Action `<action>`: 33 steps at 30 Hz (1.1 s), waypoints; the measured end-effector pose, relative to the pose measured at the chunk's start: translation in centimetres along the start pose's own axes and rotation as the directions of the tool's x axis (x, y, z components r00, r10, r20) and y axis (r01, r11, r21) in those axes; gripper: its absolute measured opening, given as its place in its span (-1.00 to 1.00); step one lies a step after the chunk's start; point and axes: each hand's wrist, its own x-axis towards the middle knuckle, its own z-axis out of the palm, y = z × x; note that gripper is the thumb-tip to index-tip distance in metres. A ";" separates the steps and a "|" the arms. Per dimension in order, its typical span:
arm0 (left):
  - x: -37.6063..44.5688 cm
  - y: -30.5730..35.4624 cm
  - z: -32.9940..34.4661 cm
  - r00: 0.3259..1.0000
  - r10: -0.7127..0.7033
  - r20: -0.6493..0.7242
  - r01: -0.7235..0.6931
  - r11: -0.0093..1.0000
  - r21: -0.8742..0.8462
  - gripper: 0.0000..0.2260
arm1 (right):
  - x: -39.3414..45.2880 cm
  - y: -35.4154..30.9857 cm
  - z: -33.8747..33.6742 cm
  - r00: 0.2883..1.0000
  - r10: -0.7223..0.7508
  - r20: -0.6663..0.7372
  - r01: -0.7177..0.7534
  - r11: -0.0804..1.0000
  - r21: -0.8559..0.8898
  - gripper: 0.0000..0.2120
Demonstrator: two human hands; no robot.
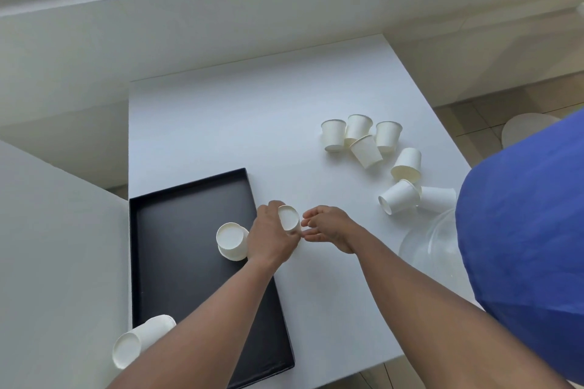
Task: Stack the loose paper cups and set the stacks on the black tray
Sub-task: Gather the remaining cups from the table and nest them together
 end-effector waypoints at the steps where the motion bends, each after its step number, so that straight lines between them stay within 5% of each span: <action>1: 0.1 0.0 0.2 1.000 0.001 0.010 -0.001 1.000 0.016 -0.57 | 0.1 0.0 -0.1 1.000 -0.004 -0.006 0.004 1.000 -0.023 -0.77; 9: 0.6 -0.1 1.4 0.994 -0.010 0.110 -0.008 0.986 0.166 -0.52 | 1.0 -1.0 -2.3 0.981 -0.080 -0.176 0.069 0.995 -0.068 -0.77; 15: 2.4 2.2 0.5 0.997 0.018 0.071 -0.030 0.982 0.184 -0.18 | 2.1 -2.6 -4.3 0.919 -0.166 -0.359 0.161 0.986 -0.044 -0.83; 20: 5.3 5.5 -0.1 0.992 0.124 -0.019 -0.122 0.988 0.098 -0.36 | 3.5 -4.4 -5.8 0.818 -0.248 -0.518 0.207 0.969 -0.137 -0.86; 25: 8.2 7.0 0.3 0.987 0.161 0.027 -0.163 0.983 0.088 -0.54 | 5.5 -6.6 -6.6 0.732 -0.429 -0.529 0.150 0.859 -0.489 -0.78; 33: 12.7 7.2 1.6 0.986 0.123 0.113 -0.131 0.989 0.067 -0.52 | 9.4 -10.4 -7.7 0.573 -0.522 -0.631 0.013 0.776 -0.631 -0.63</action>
